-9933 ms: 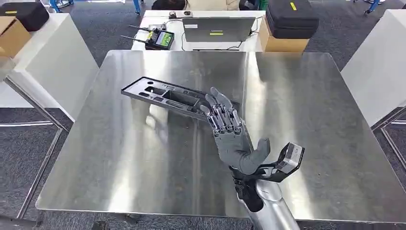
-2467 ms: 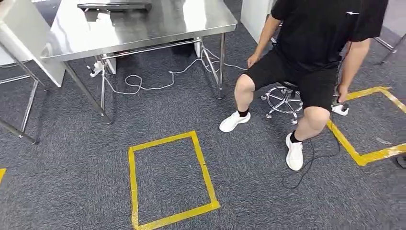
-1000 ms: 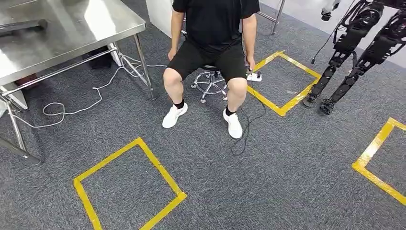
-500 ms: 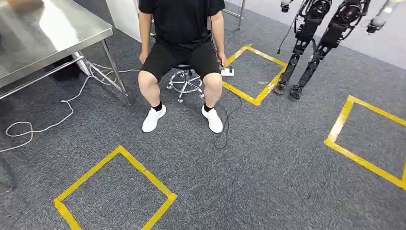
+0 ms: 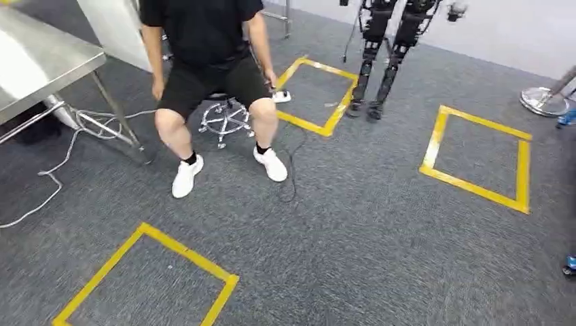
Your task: Take the parts from the cabinet and place them on the table.
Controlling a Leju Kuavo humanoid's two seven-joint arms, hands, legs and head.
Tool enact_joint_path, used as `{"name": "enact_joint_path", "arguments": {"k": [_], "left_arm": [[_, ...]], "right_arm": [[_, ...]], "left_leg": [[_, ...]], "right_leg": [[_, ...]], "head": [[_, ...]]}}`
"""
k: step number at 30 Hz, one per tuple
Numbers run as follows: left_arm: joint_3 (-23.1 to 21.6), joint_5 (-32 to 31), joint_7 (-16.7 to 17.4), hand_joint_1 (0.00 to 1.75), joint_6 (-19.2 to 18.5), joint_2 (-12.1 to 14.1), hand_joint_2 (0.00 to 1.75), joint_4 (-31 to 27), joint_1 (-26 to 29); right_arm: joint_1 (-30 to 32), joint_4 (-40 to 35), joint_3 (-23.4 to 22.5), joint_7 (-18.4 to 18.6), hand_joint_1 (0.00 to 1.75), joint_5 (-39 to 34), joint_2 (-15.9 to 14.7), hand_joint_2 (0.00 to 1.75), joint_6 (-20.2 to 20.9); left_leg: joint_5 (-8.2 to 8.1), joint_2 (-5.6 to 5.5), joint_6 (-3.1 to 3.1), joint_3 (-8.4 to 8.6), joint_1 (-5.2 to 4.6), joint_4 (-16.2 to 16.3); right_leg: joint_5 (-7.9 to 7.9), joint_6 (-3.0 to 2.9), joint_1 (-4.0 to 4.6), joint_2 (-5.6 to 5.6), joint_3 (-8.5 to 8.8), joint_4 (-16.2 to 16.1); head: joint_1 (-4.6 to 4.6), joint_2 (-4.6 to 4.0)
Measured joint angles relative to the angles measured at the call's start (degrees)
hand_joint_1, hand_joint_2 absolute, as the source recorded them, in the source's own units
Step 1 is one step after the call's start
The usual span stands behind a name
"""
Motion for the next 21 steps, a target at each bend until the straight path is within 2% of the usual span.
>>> {"name": "enact_joint_path", "arguments": {"k": [1,2,3,4,5,6,7,8,9,10,11,12,13,14,16,17,18,19,20,21], "left_arm": [[0.0,0.0,-0.1,0.00,0.0,-0.1,0.00,0.0,0.0],[0.0,0.0,-0.2,0.00,0.0,0.0,0.00,0.0,0.0],[0.0,0.0,-0.4,0.00,0.0,0.0,0.00,0.0,0.0],[0.0,0.1,-0.5,0.00,0.0,0.0,0.00,0.0,0.2],[0.0,0.1,-0.5,0.00,0.0,0.0,0.00,0.0,0.5],[0.0,0.1,-0.5,0.00,0.1,0.0,0.00,0.0,0.7],[0.1,0.1,-0.5,0.00,0.2,0.0,0.00,0.0,0.9],[0.1,0.2,-0.5,0.00,0.2,0.0,0.00,0.0,1.0],[0.1,0.2,-0.5,0.00,0.2,0.0,0.00,0.0,1.0],[0.2,0.2,-0.5,0.00,0.2,0.0,0.00,0.0,1.0],[0.2,0.2,-0.5,0.00,0.2,0.0,0.00,0.0,1.0],[0.2,0.1,-0.5,0.00,0.2,0.0,0.00,0.0,1.0],[0.2,0.0,-0.5,0.00,0.1,0.0,0.00,0.2,1.0],[0.2,0.0,-0.5,0.00,0.1,0.0,0.00,0.3,1.0],[0.2,0.0,-0.5,0.00,0.1,0.0,0.00,0.3,1.1],[0.2,0.0,-0.5,0.00,0.0,0.0,0.00,0.3,1.0],[0.2,0.0,-0.5,0.00,0.0,0.0,0.00,0.3,0.9],[0.2,-0.1,-0.5,0.00,0.0,0.1,0.00,0.3,0.9],[0.2,-0.1,-0.5,0.00,0.0,0.1,0.00,0.3,1.0],[0.2,-0.1,-0.4,0.00,0.0,0.2,0.00,0.3,1.1]], "right_arm": [[0.1,0.0,0.0,0.0,0.00,0.1,-0.2,0.00,0.0],[0.1,0.0,0.0,0.0,0.00,0.2,0.0,0.00,0.0],[0.1,0.0,0.0,0.0,0.00,0.2,-0.1,0.00,0.0],[0.1,0.0,0.0,0.0,0.00,0.3,-0.1,0.00,0.0],[0.1,0.0,0.0,0.0,0.00,0.3,-0.1,0.00,0.0],[0.1,0.0,0.0,0.0,0.00,0.3,0.0,0.00,0.0],[0.2,0.0,0.0,-0.1,0.00,0.4,0.0,0.00,0.0],[0.4,0.0,0.0,-0.1,0.00,0.4,0.1,0.00,0.0],[0.5,0.0,0.0,-0.1,0.00,0.4,0.1,0.00,0.0],[0.5,0.0,0.0,-0.1,0.00,0.4,0.2,0.00,0.0],[0.5,0.0,0.0,-0.1,0.00,0.4,0.2,0.00,0.0],[0.4,0.0,0.0,-0.1,0.00,0.4,0.2,0.00,0.1],[0.2,0.0,0.0,-0.1,0.00,0.4,0.1,0.00,0.0],[0.1,0.0,0.0,-0.1,0.00,0.4,0.1,0.00,0.0],[0.3,0.0,0.0,-0.1,0.00,0.4,0.1,0.00,0.0],[0.6,0.1,0.0,0.0,0.00,0.4,0.1,0.00,0.0],[0.6,0.1,0.0,0.0,0.00,0.4,0.0,0.00,0.0],[0.6,0.1,0.0,0.0,0.00,0.4,0.0,0.00,0.0],[0.4,0.1,0.0,0.1,0.00,0.4,0.2,0.00,0.0],[0.3,0.1,0.0,0.1,0.00,0.4,0.2,0.00,0.0]], "left_leg": [[0.13,0.55,-0.24,0.01,0.00,-0.1],[-0.35,-0.08,-0.68,-0.36,0.02,0.5],[-1.76,-3.44,-1.24,-0.95,0.20,1.9],[-4.32,-5.72,-1.48,-2.36,0.53,5.3],[-7.03,-6.75,-1.89,-4.31,0.96,10.0],[-9.09,-7.10,-2.25,-6.16,1.30,14.5],[-10.05,-7.19,-2.68,-7.48,1.64,17.8],[-9.41,-7.19,-2.97,-7.43,2.03,18.0],[-7.61,-7.19,-3.30,-6.25,2.43,15.8],[-5.16,-7.31,-3.65,-4.11,2.79,11.8],[-2.29,-7.97,-4.03,-1.11,3.35,5.8],[-1.33,-10.85,-4.52,0.87,4.05,1.6],[-2.32,-12.35,-4.51,0.94,3.60,1.2],[-2.07,-11.47,-3.74,0.43,3.58,1.5],[-1.86,-10.38,-2.78,0.18,2.65,1.8],[-1.37,-9.54,-1.92,0.17,2.48,1.3],[-0.93,-8.65,-1.20,0.12,2.53,1.0],[-0.88,-8.17,-0.63,-0.10,2.46,1.0],[-0.79,-7.30,-0.23,-0.26,2.31,1.0],[-0.70,-6.41,-0.07,-0.46,2.11,1.0]], "right_leg": [[0.24,-0.36,0.03,0.60,-0.21,-0.1],[1.25,-0.89,-2.04,1.38,0.35,-1.2],[1.52,-0.88,-1.80,1.77,0.46,-1.3],[1.95,-1.43,-1.95,2.20,0.15,-1.3],[2.05,-1.37,-1.98,2.85,-0.18,-1.3],[2.23,-1.41,-1.97,3.62,-0.45,-1.2],[2.38,-1.17,-1.99,4.46,-0.66,-1.2],[2.49,-0.99,-2.17,5.18,-0.73,-1.1],[2.56,-0.86,-2.36,5.88,-0.76,-1.0],[2.59,-0.75,-2.57,6.64,-0.81,-0.7],[2.46,-0.50,-2.82,7.49,-0.93,-0.2],[2.29,0.15,-2.76,8.13,-1.49,0.4],[2.16,0.80,-2.28,8.61,-2.23,1.1],[2.37,1.32,-2.24,9.41,-2.76,1.3],[3.06,2.41,-2.41,10.44,-3.46,0.9],[3.16,3.05,-2.44,11.12,-4.15,0.9],[2.57,2.88,-2.79,8.68,-4.39,2.1],[0.89,2.40,-2.31,6.09,-5.88,4.8],[-1.19,1.96,-2.37,5.11,-7.98,8.9],[-3.13,1.70,-2.38,4.69,-10.28,13.6]], "head": [[0.00,0.00],[0.02,0.00],[-0.11,0.00],[-0.18,0.00],[-0.24,-0.02],[-0.15,0.00],[-0.24,0.00],[-0.22,0.00],[-0.20,0.00],[-0.17,-0.02],[-0.24,0.00],[-0.24,0.00],[-0.46,-0.02],[-0.15,0.00],[-0.18,0.00],[-0.24,0.00],[-0.20,0.00],[0.20,0.00],[0.57,0.00],[0.61,0.00]]}}
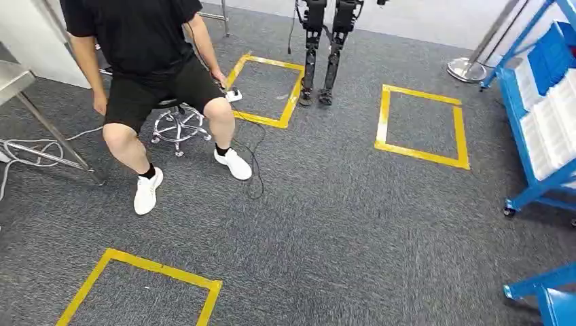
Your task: Take the parts from the cabinet and place them on the table.
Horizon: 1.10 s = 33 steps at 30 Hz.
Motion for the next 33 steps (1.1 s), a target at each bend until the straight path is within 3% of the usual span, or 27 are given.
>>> {"name": "enact_joint_path", "arguments": {"k": [1,2,3,5,6,7,8,11,12,13,14,16,17,18,19,20,21,22,23,24,26,27,28,29,31,32,33], "left_arm": [[0.0,0.0,0.0,0.00,0.0,0.0,0.00,0.0,0.0],[0.0,0.0,0.1,0.00,0.0,0.0,0.00,0.0,0.0],[0.0,0.0,0.1,0.00,0.0,0.0,0.00,0.0,0.0],[0.0,0.0,0.1,0.00,0.0,0.0,0.00,0.0,0.0],[0.0,0.0,0.1,0.00,0.0,0.0,0.00,0.0,-0.1],[0.0,0.0,0.1,0.00,0.0,0.0,0.00,0.0,-0.1],[0.0,0.0,0.1,0.00,0.0,0.0,0.00,0.0,-0.1],[0.0,0.0,0.2,0.00,0.0,-0.1,0.00,0.0,-0.4],[0.0,0.0,0.2,0.00,0.0,0.0,0.00,0.0,-0.5],[0.0,0.0,0.1,0.00,0.1,0.0,0.00,0.0,-0.5],[0.0,-0.1,0.2,0.00,0.1,-0.1,0.00,0.1,-0.3],[0.0,-0.1,0.3,0.00,0.2,-0.1,0.00,0.1,-0.1],[0.0,-0.1,0.3,0.00,0.2,-0.1,0.00,0.1,-0.1],[0.0,-0.2,0.3,0.00,0.2,-0.1,0.00,0.1,-0.1],[0.0,-0.2,0.3,0.00,0.2,-0.1,0.00,0.1,-0.1],[0.0,-0.2,0.3,0.00,0.2,-0.1,0.00,0.1,-0.1],[0.0,-0.2,0.3,0.00,0.2,-0.1,0.00,0.1,-0.1],[0.0,-0.2,0.3,0.00,0.2,-0.1,0.00,0.2,0.0],[0.0,-0.2,0.2,0.00,0.1,-0.1,0.00,0.2,0.0],[0.0,-0.1,0.2,0.00,0.2,-0.1,0.00,0.2,0.0],[0.0,0.0,-0.1,0.00,0.2,-0.1,0.00,0.2,0.0],[0.0,0.0,-0.2,0.00,0.2,-0.3,0.00,0.2,0.0],[0.0,0.0,-0.3,0.00,0.2,-0.4,0.00,0.2,0.0],[0.0,0.0,-0.4,0.00,0.2,-0.4,0.00,0.2,0.1],[0.0,0.0,-0.6,0.00,0.1,-0.4,0.00,0.2,0.3],[0.0,0.0,-0.6,0.00,0.0,-0.4,0.00,0.2,0.4],[0.0,0.0,-0.6,0.00,-0.1,-0.4,0.00,0.2,0.4]], "right_arm": [[0.0,0.0,0.0,0.0,0.00,0.0,0.0,0.00,0.0],[0.0,0.0,0.0,0.0,0.00,0.0,-0.1,0.00,0.0],[0.2,0.0,0.0,0.0,0.00,0.0,-0.1,0.00,0.0],[0.3,0.0,0.0,0.0,0.00,0.0,-0.2,0.00,0.0],[0.2,0.0,0.0,0.0,0.00,0.0,-0.2,0.00,0.0],[-0.1,0.0,0.0,0.0,0.00,0.0,-0.2,0.00,0.0],[-0.3,0.0,0.0,0.0,0.00,0.0,-0.3,0.00,0.0],[0.0,0.0,0.0,0.0,0.00,0.0,-0.3,0.00,0.0],[0.1,0.0,0.0,0.0,0.00,0.0,-0.3,0.00,0.0],[0.1,0.0,0.0,0.0,0.00,0.0,-0.3,0.00,0.1],[0.0,0.0,0.0,0.1,0.00,-0.1,-0.3,0.00,0.1],[0.0,0.0,0.0,0.1,0.00,-0.1,-0.3,0.00,0.1],[0.1,0.0,0.0,0.2,0.00,-0.1,-0.2,0.00,0.1],[0.1,0.0,0.0,0.2,0.00,-0.1,-0.2,0.00,0.1],[0.3,0.0,0.0,0.2,0.00,-0.1,-0.2,0.00,0.1],[0.3,0.0,0.0,0.2,0.00,0.0,-0.2,0.00,0.1],[0.3,0.0,0.0,0.2,0.00,0.1,-0.2,0.00,0.1],[0.3,0.0,0.0,0.2,0.00,0.3,-0.2,0.00,0.1],[0.1,0.0,0.0,0.2,0.00,0.5,-0.3,0.00,0.1],[0.1,0.0,0.0,0.3,0.00,0.6,-0.3,0.00,0.1],[0.3,0.0,0.0,0.4,0.00,0.9,-0.3,0.00,0.1],[0.4,0.0,0.0,0.4,0.00,0.9,-0.3,0.00,0.2],[0.4,0.0,0.0,0.4,0.00,1.0,-0.3,0.00,0.2],[0.3,0.0,0.0,0.4,0.00,1.0,-0.3,0.00,0.2],[0.1,0.0,0.0,0.4,0.00,1.0,-0.3,0.00,0.3],[0.1,0.0,0.0,0.3,0.00,1.0,-0.3,0.00,0.3],[0.2,0.0,0.0,0.3,0.00,1.0,-0.4,0.00,0.4]], "left_leg": [[0.06,0.88,0.11,-0.26,-0.23,0.0],[0.12,1.69,0.20,-0.37,-0.45,0.0],[0.13,2.39,0.21,-0.48,-0.58,0.0],[0.14,3.72,0.17,-0.38,-0.66,0.1],[0.16,4.30,0.12,-0.17,-0.69,0.1],[0.06,4.90,-0.15,-0.17,-1.07,0.1],[-0.09,5.34,-0.60,-0.05,-1.14,0.1],[-0.08,7.21,-1.53,0.50,-0.95,0.0],[-0.57,5.45,-2.09,0.13,-0.44,0.7],[-2.40,2.07,-2.35,-0.60,-0.42,2.5],[-5.05,0.50,-2.39,-2.09,-0.31,6.2],[-9.08,-0.56,-2.64,-5.91,-0.26,14.8],[-9.41,-0.64,-2.74,-7.01,-0.18,17.0],[-8.32,-0.64,-2.84,-6.86,0.01,16.7],[-6.19,-0.66,-2.99,-5.64,0.30,14.1],[-3.01,-1.05,-3.16,-3.06,0.78,8.7],[-0.79,-2.26,-3.36,-0.88,1.27,4.1],[-1.86,-5.55,-3.82,0.03,1.65,2.3],[-1.48,-5.00,-3.22,-0.16,1.20,1.9],[-1.50,-4.30,-2.93,-0.31,0.86,2.1],[-1.20,-3.09,-1.78,-0.27,0.10,1.9],[-0.52,-2.23,-0.77,-0.26,0.48,1.2],[-0.38,-1.69,-0.34,-0.30,0.25,1.0],[-0.32,-0.86,0.18,-0.47,0.16,1.0],[-0.32,0.85,0.22,-0.72,-0.18,1.0],[-0.32,1.65,0.22,-0.79,-0.29,1.1],[-0.33,2.48,0.21,-0.82,-0.35,1.1]], "right_leg": [[-1.40,0.01,0.00,-0.20,-1.97,4.3],[-1.58,0.30,0.06,-0.21,-2.46,6.0],[-0.92,0.63,0.05,-0.27,-1.36,4.7],[2.11,1.28,0.18,-1.35,4.42,-4.5],[3.35,1.23,0.38,-3.30,7.74,-9.8],[3.22,0.35,0.91,-5.94,8.73,-12.5],[3.78,0.06,1.52,-5.46,8.90,-12.6],[4.13,-1.00,1.62,-3.40,8.17,-12.8],[4.68,-1.69,-0.07,-2.84,9.11,-13.3],[4.85,-1.98,0.25,-2.29,8.86,-13.2],[5.02,-2.46,0.36,-1.84,8.65,-13.2],[5.29,-2.78,0.63,-0.43,8.25,-13.2],[5.33,-2.73,0.64,0.35,8.16,-13.1],[5.34,-2.71,0.64,1.09,8.16,-13.0],[5.33,-2.68,0.58,1.84,8.17,-12.8],[5.31,-2.64,0.45,2.84,8.16,-12.5],[5.14,-2.38,0.42,3.58,8.06,-12.0],[4.99,-1.88,0.50,4.19,7.63,-11.6],[4.85,-1.36,1.04,4.80,7.01,-11.0],[5.18,-0.85,0.83,5.20,6.72,-11.2],[5.65,0.11,0.72,6.27,5.77,-11.7],[5.49,0.36,0.80,5.39,5.61,-11.0],[4.51,0.07,0.78,2.35,4.80,-9.5],[2.28,-0.45,0.81,0.61,2.81,-5.8],[-1.53,-0.78,0.60,-0.20,-1.58,3.2],[-2.47,-0.52,0.57,-0.25,-3.08,6.5],[-2.19,-0.15,0.57,-0.28,-2.97,6.8]], "head": [[-0.02,0.00],[-0.02,0.00],[-0.02,0.00],[-0.02,0.00],[0.04,0.00],[0.02,0.00],[-0.07,-0.02],[-0.09,0.00],[-0.13,0.00],[-0.20,-0.02],[-0.31,0.00],[-0.24,0.00],[-0.24,0.00],[-0.24,-0.02],[-0.28,0.00],[-0.24,-0.02],[-0.26,-0.02],[-0.26,-0.02],[-0.23,0.00],[-0.02,0.00],[-0.11,0.00],[-0.02,0.00],[-0.09,-0.02],[0.35,0.00],[0.44,0.00],[0.48,0.00],[0.44,0.00]]}}
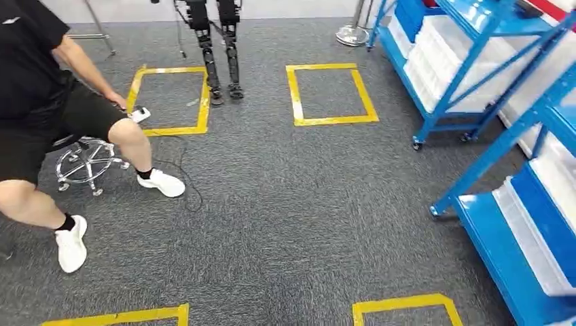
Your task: Take the parts from the cabinet and place them on the table.
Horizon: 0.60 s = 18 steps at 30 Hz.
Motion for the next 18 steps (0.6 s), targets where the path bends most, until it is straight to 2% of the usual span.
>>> {"name": "enact_joint_path", "arguments": {"k": [2,3,4,5,6,7,9,10,11,12,13,14,15,17,18], "left_arm": [[0.0,-0.1,0.0,0.00,-0.1,0.0,0.00,0.0,0.0],[0.0,-0.3,0.0,0.00,-0.1,-0.1,0.00,0.0,0.0],[0.0,-0.4,-0.1,0.00,-0.2,-0.2,0.00,0.0,-0.1],[0.0,-0.5,-0.1,0.00,-0.3,-0.2,0.00,0.0,-0.1],[0.0,-0.6,-0.2,0.00,-0.3,-0.2,0.00,0.0,0.0],[0.0,-0.6,-0.1,0.00,-0.3,-0.2,0.00,0.0,-0.1],[0.0,-0.9,-0.1,0.00,-0.3,-0.3,0.00,0.0,-0.4],[0.0,-1.0,0.0,0.00,-0.3,-0.4,0.00,0.0,-0.6],[0.0,-1.0,0.1,0.00,-0.3,-0.4,0.00,0.0,-0.7],[0.0,-1.0,0.1,0.00,-0.2,-0.4,0.00,0.0,-0.7],[0.0,-1.1,0.2,0.00,-0.3,-0.5,0.00,0.0,-0.6],[0.0,-1.2,0.2,0.00,-0.3,-0.5,0.00,0.0,-0.4],[0.0,-1.2,0.4,0.00,-0.3,-0.5,0.00,0.0,-0.4],[0.0,-1.2,0.4,0.00,-0.2,-0.5,0.00,0.0,-0.3],[0.0,-1.1,0.4,0.00,-0.2,-0.5,0.00,0.0,-0.3]], "right_arm": [[0.1,0.0,0.0,0.0,0.00,0.0,-0.1,0.00,0.0],[0.2,0.0,0.0,-0.1,0.00,0.0,-0.1,0.00,0.1],[0.2,0.0,0.0,-0.1,0.00,0.0,-0.2,0.00,0.2],[0.0,0.0,0.0,-0.1,0.00,0.1,-0.2,0.00,0.3],[-0.3,0.0,0.0,-0.1,0.00,0.1,-0.2,0.00,0.4],[-0.4,0.0,0.0,-0.1,0.00,0.1,-0.2,0.00,0.4],[-0.3,0.0,0.0,-0.1,0.00,0.1,-0.5,0.00,0.6],[-0.3,0.0,0.0,-0.1,0.00,0.1,-0.5,0.00,0.6],[-0.2,0.0,0.0,-0.1,0.00,0.1,-0.4,0.00,0.6],[-0.2,0.0,0.0,-0.1,0.00,0.1,-0.5,0.00,0.6],[-0.3,0.0,0.0,-0.1,0.00,0.1,-0.6,0.00,0.6],[-0.4,0.0,0.0,-0.1,0.00,0.1,-0.6,0.00,0.6],[-0.4,0.0,0.0,-0.1,0.00,0.1,-0.6,0.00,0.7],[-0.3,0.0,0.0,-0.1,0.00,0.1,-0.5,0.00,0.7],[-0.2,0.0,0.0,-0.1,0.00,0.1,-0.5,0.00,0.7]], "left_leg": [[-0.02,0.66,-0.03,0.00,-0.02,0.0],[-0.04,1.33,-0.07,0.09,-0.01,0.0],[-0.11,1.93,-0.17,0.24,-0.01,0.0],[-0.20,2.48,-0.43,0.47,-0.18,0.1],[-0.61,3.17,-1.02,0.55,-0.60,0.1],[-0.73,3.67,-1.38,0.71,-0.52,0.1],[-0.74,5.04,-1.92,1.19,-0.16,-0.1],[-0.90,5.57,-2.41,1.35,-0.14,-0.1],[-1.80,3.01,-2.77,1.01,0.38,1.0],[-3.93,-0.03,-2.82,-0.01,0.44,3.7],[-6.55,-1.93,-2.89,-1.92,0.48,8.1],[-8.88,-2.77,-2.96,-4.20,0.46,13.0],[-10.09,-3.08,-2.98,-6.22,0.45,16.9],[-9.50,-3.17,-2.85,-6.87,0.43,17.8],[-7.90,-3.22,-2.73,-6.33,0.44,16.2]], "right_leg": [[1.06,0.50,-0.01,-0.12,1.52,-2.4],[2.82,1.02,-0.02,-0.53,4.35,-7.2],[4.50,1.35,-0.04,-1.90,7.54,-12.8],[5.52,1.16,0.00,-5.53,10.37,-17.7],[6.09,0.77,0.83,-6.01,10.14,-18.1],[6.19,-0.01,0.80,-5.09,9.90,-18.1],[6.36,-0.53,1.25,-3.70,9.60,-18.1],[6.71,-1.16,0.91,-3.02,9.82,-18.6],[7.07,-1.64,0.05,-2.34,10.57,-18.8],[7.30,-2.17,-0.06,-1.84,10.48,-18.8],[7.30,-2.47,0.05,-1.20,10.39,-18.8],[7.32,-2.49,0.22,-0.35,10.26,-18.8],[7.32,-2.50,0.41,0.63,10.19,-18.8],[7.32,-2.49,0.49,1.63,10.26,-18.8],[7.32,-2.48,0.52,2.32,10.36,-18.7]], "head": [[0.02,0.00],[0.07,-0.02],[0.04,0.00],[0.09,0.00],[0.04,0.00],[-0.09,0.00],[-0.09,0.00],[0.07,0.00],[-0.13,-0.02],[-0.31,0.00],[-0.44,0.00],[-0.44,0.00],[-0.48,-0.02],[-0.37,-0.02],[-0.46,-0.02]]}}
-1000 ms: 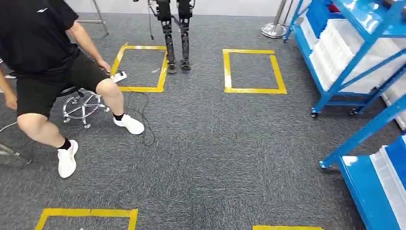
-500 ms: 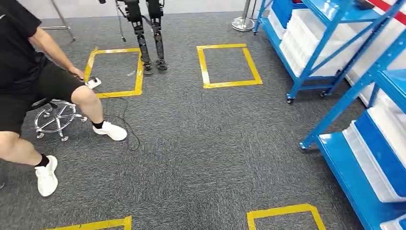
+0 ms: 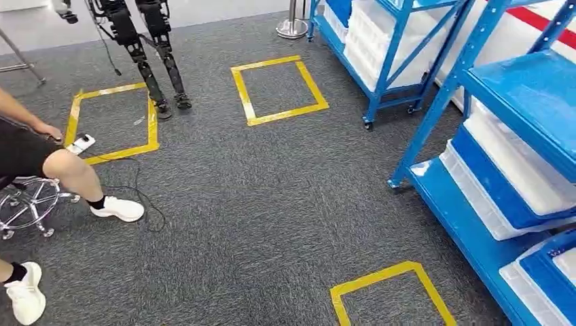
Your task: Take the parts from the cabinet and place them on the table.
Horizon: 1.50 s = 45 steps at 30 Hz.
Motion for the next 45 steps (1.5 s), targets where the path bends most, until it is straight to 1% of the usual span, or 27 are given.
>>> {"name": "enact_joint_path", "arguments": {"k": [2,3,4,8,10,11,13,14,15,17,18,19,23,24,26,28,29,31,33,34,35,38,39,40,41,43,45], "left_arm": [[0.0,0.0,0.0,0.00,0.0,0.0,0.00,0.0,0.0],[0.0,0.0,0.0,0.00,0.0,0.0,0.00,0.0,0.0],[0.0,0.0,0.0,0.00,0.0,0.0,0.00,0.0,0.0],[0.0,0.0,0.2,0.00,0.2,0.0,0.00,0.0,-0.2],[0.0,0.0,0.2,0.00,0.2,-0.1,0.00,0.0,-0.3],[0.0,0.0,0.2,0.00,0.3,-0.1,0.00,0.0,-0.2],[0.0,0.0,0.3,0.00,0.3,0.0,0.00,0.0,-0.2],[0.0,0.0,0.4,0.00,0.3,0.0,0.00,0.0,-0.2],[0.0,0.0,0.4,0.00,0.2,0.0,0.00,0.0,-0.2],[0.0,0.0,0.5,0.00,0.2,-0.1,0.00,0.0,-0.2],[0.0,0.0,0.5,0.00,0.2,-0.1,0.00,0.0,-0.2],[0.0,0.0,0.5,0.00,0.2,-0.1,0.00,0.0,-0.2],[0.0,-0.1,0.5,0.00,0.2,-0.1,0.00,0.0,-0.5],[0.0,-0.1,0.5,0.00,0.2,-0.1,0.00,0.0,-0.6],[0.0,-0.1,0.5,0.00,0.2,-0.1,0.00,0.0,-0.6],[0.0,-0.2,0.7,0.00,0.2,-0.1,0.00,0.0,-0.3],[0.0,-0.2,0.8,0.00,0.2,-0.1,0.00,0.0,-0.2],[0.0,-0.2,0.8,0.00,0.3,-0.1,0.00,0.0,-0.3],[0.0,-0.2,0.8,0.00,0.3,-0.1,0.00,0.0,-0.3],[0.0,-0.2,0.8,0.00,0.3,-0.1,0.00,0.0,-0.2],[0.0,-0.3,0.8,0.00,0.2,-0.1,0.00,0.0,-0.3],[0.0,-0.4,0.8,0.00,0.3,-0.1,0.00,0.0,-0.4],[0.0,-0.4,0.7,0.00,0.3,-0.2,0.00,0.0,-0.5],[0.0,-0.5,0.6,0.00,0.3,-0.2,0.00,0.0,-0.5],[0.0,-0.5,0.5,0.00,0.4,-0.2,0.00,0.0,-0.4],[0.0,-0.5,0.5,0.00,0.5,-0.2,0.00,0.0,-0.3],[0.0,-0.5,0.5,0.00,0.5,-0.2,0.00,0.0,-0.3]], "right_arm": [[0.0,0.0,0.0,0.0,0.00,0.0,0.0,0.00,0.0],[0.0,0.0,0.0,0.0,0.00,0.0,0.0,0.00,0.0],[-0.1,0.0,0.0,0.0,0.00,0.0,0.0,0.00,0.0],[0.1,0.0,0.0,-0.2,0.00,0.0,0.0,0.00,0.0],[0.1,0.0,0.0,-0.2,0.00,0.1,0.0,0.00,0.0],[0.0,0.0,0.0,-0.2,0.00,0.1,0.1,0.00,0.0],[-0.2,0.0,0.0,-0.2,0.00,0.1,0.2,0.00,0.0],[-0.2,0.0,0.0,-0.1,0.00,0.1,0.2,0.00,0.0],[-0.1,0.0,0.0,-0.1,0.00,0.1,0.2,0.00,0.0],[0.1,0.0,0.0,-0.1,0.00,0.1,0.1,0.00,0.0],[0.0,0.0,0.0,-0.1,0.00,0.1,0.1,0.00,0.0],[-0.2,0.0,0.0,-0.1,0.00,0.1,0.2,0.00,0.0],[-0.3,0.0,0.0,0.1,0.00,0.1,0.0,0.00,0.0],[-0.3,0.0,0.0,0.1,0.00,0.1,0.1,0.00,0.0],[-0.2,0.0,0.0,0.3,0.00,0.0,0.0,0.00,0.0],[-0.3,0.0,0.0,0.3,0.00,0.1,0.0,0.00,0.0],[-0.3,0.0,0.0,0.3,0.00,0.1,0.1,0.00,0.0],[-0.2,0.0,0.0,0.3,0.00,0.1,0.1,0.00,0.0],[-0.3,0.0,0.0,0.4,0.00,0.2,0.1,0.00,0.0],[-0.2,0.0,0.0,0.4,0.00,0.2,0.1,0.00,0.0],[-0.5,0.0,0.0,0.4,0.00,0.3,0.1,0.00,0.0],[0.1,0.0,0.0,0.4,0.00,0.4,0.1,0.00,0.0],[0.1,0.0,0.0,0.4,0.00,0.3,0.0,0.00,0.0],[0.1,0.0,0.0,0.4,0.00,0.4,0.0,0.00,0.0],[0.0,0.0,0.0,0.4,0.00,0.4,0.1,0.00,0.0],[-0.3,0.0,0.0,0.4,0.00,0.5,0.1,0.00,0.0],[-0.2,0.0,0.0,0.4,0.00,0.5,0.1,0.00,0.0]], "left_leg": [[5.53,-0.71,0.29,3.87,0.08,-8.8],[7.92,-2.96,0.40,6.03,0.27,-13.7],[7.00,-5.34,0.35,6.47,0.38,-15.1],[7.68,-2.72,1.58,6.60,-0.26,-16.0],[8.19,-1.29,2.52,6.81,-0.18,-16.7],[8.16,-0.31,2.73,6.79,-0.29,-16.7],[8.11,1.57,2.79,6.65,-0.58,-16.7],[8.10,2.35,2.78,6.62,-0.64,-16.7],[8.07,3.08,2.73,6.62,-0.65,-16.7],[7.93,4.41,2.52,6.74,-0.63,-16.7],[7.83,5.00,2.35,6.93,-0.63,-16.7],[7.55,5.57,1.94,7.18,-0.99,-16.6],[6.39,8.07,0.30,8.55,-0.81,-16.8],[6.10,7.43,-0.12,8.54,-0.31,-16.3],[2.01,1.52,-0.47,6.41,-0.02,-10.9],[-2.27,0.18,-0.69,2.08,-0.02,-1.9],[-2.65,0.09,-0.72,0.47,-0.02,0.8],[0.87,-0.02,-0.58,0.89,-0.01,-2.0],[6.95,-1.53,-0.40,4.64,0.26,-11.6],[7.75,-4.80,-0.21,5.90,0.61,-14.7],[7.53,-5.10,-0.09,6.01,0.56,-15.7],[7.73,-3.30,0.81,6.05,-0.24,-15.6],[8.30,-2.39,1.58,6.34,0.26,-16.6],[8.48,-1.83,2.03,6.66,0.12,-17.1],[8.55,-1.05,2.48,6.69,0.09,-17.2],[8.49,0.93,2.55,6.57,-0.13,-17.2],[8.44,2.49,2.50,6.48,-0.13,-17.1]], "right_leg": [[-0.02,0.04,-0.01,1.65,0.30,0.2],[-0.04,0.08,-0.04,2.43,0.21,0.3],[-0.12,0.34,0.48,2.89,-0.11,0.6],[0.53,2.08,0.24,5.38,-1.73,0.2],[-1.20,1.89,0.46,-0.15,-2.96,3.3],[-3.33,1.60,0.32,-1.65,-5.20,7.4],[-6.77,1.58,0.01,-2.24,-9.75,16.4],[-7.09,1.97,-0.07,-2.29,-10.72,18.5],[-6.50,2.44,-0.18,-2.39,-10.24,17.7],[-3.04,3.59,-0.29,-3.51,-5.18,8.6],[-1.48,3.83,-0.34,-5.51,-1.99,3.1],[-0.76,3.23,-0.12,-8.27,-1.09,0.7],[-0.74,1.52,0.94,-5.81,-1.08,0.5],[-0.19,0.78,-0.74,-5.01,-0.07,0.1],[0.11,-0.13,-0.51,-3.92,-0.14,0.1],[0.02,-0.37,-0.13,-2.26,-0.19,0.2],[0.02,-0.37,0.03,-1.31,-0.15,0.2],[-0.02,-0.35,0.05,0.46,0.06,0.3],[-0.11,-0.23,0.00,2.22,0.32,0.4],[-0.16,-0.10,-0.03,2.83,-0.09,0.5],[-0.31,0.27,0.69,3.54,-0.33,0.9],[0.24,1.41,0.01,5.21,-1.49,0.3],[0.00,1.65,0.48,4.38,-1.41,0.8],[-0.72,1.61,0.41,0.56,-1.98,2.1],[-2.30,1.30,0.41,-1.22,-3.44,4.9],[-6.15,1.00,-0.08,-2.19,-8.43,14.3],[-6.78,1.77,-0.49,-2.34,-10.38,18.3]], "head": [[0.02,0.00],[0.00,0.00],[0.09,0.00],[0.13,0.02],[0.26,0.02],[0.52,0.02],[0.50,0.02],[0.50,0.02],[0.46,0.02],[0.50,0.02],[0.57,0.02],[0.49,0.02],[0.35,0.02],[0.37,0.02],[0.02,0.00],[-0.02,0.02],[-0.02,0.02],[-0.02,0.02],[-0.07,0.02],[0.00,0.02],[0.09,0.02],[-0.02,0.02],[0.02,0.00],[0.15,0.02],[0.52,0.02],[0.48,0.02],[0.50,0.02]]}}
